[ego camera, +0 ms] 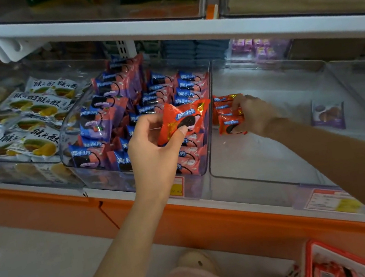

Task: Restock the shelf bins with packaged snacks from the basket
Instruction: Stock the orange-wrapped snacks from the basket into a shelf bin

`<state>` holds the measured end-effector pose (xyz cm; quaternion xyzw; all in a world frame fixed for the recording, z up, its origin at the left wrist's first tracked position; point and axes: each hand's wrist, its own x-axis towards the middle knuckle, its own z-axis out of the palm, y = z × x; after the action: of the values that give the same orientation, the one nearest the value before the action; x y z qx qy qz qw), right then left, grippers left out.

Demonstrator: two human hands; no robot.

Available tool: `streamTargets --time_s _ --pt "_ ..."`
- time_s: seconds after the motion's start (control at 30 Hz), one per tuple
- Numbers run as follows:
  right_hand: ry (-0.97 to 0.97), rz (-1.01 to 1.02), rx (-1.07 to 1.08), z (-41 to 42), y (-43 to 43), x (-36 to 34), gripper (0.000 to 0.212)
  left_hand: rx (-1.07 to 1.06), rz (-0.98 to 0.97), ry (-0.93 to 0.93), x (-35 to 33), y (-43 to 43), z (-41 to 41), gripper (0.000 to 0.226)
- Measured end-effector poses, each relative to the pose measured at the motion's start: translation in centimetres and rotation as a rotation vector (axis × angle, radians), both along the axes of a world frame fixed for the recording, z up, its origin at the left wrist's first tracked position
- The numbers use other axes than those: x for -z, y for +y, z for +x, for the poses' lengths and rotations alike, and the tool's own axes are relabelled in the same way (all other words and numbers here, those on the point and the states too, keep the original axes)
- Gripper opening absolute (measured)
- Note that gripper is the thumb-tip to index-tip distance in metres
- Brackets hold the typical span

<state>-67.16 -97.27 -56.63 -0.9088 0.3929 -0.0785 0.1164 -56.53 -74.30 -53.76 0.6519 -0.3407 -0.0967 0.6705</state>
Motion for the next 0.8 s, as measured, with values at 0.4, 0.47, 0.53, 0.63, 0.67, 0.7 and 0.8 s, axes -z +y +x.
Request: streamTargets --time_s 0.4,0.47,0.53,0.63,0.67,0.7,0.8 --pt "0.279 -0.236 0.066 2.2 2.1 0.6 0.083 0.014 -0.007 -0.009 -1.0 0.4 -0.8 0.028" --pt "0.226 -0.102 0.054 2.1 1.7 0.4 0.082 0.012 0.007 -0.016 -1.1 0.5 -0.7 0.028" --pt "0.167 -0.008 0.027 1.9 1.3 0.1 0.073 0.008 0.013 -0.014 -1.1 0.5 -0.7 0.027" --pt "0.178 -0.115 0.031 1.6 1.0 0.1 0.068 0.011 0.022 -0.019 -1.2 0.6 -0.8 0.027" --pt "0.234 -0.235 0.031 1.7 1.2 0.1 0.07 0.015 0.027 -0.024 -1.2 0.6 -0.9 0.026" --pt "0.289 -0.351 0.019 1.8 1.4 0.3 0.07 0.018 0.033 -0.032 -1.2 0.7 -1.0 0.026" --pt "0.359 -0.449 -0.006 2.5 2.1 0.5 0.068 0.012 0.042 -0.045 -1.4 0.9 -0.9 0.026"
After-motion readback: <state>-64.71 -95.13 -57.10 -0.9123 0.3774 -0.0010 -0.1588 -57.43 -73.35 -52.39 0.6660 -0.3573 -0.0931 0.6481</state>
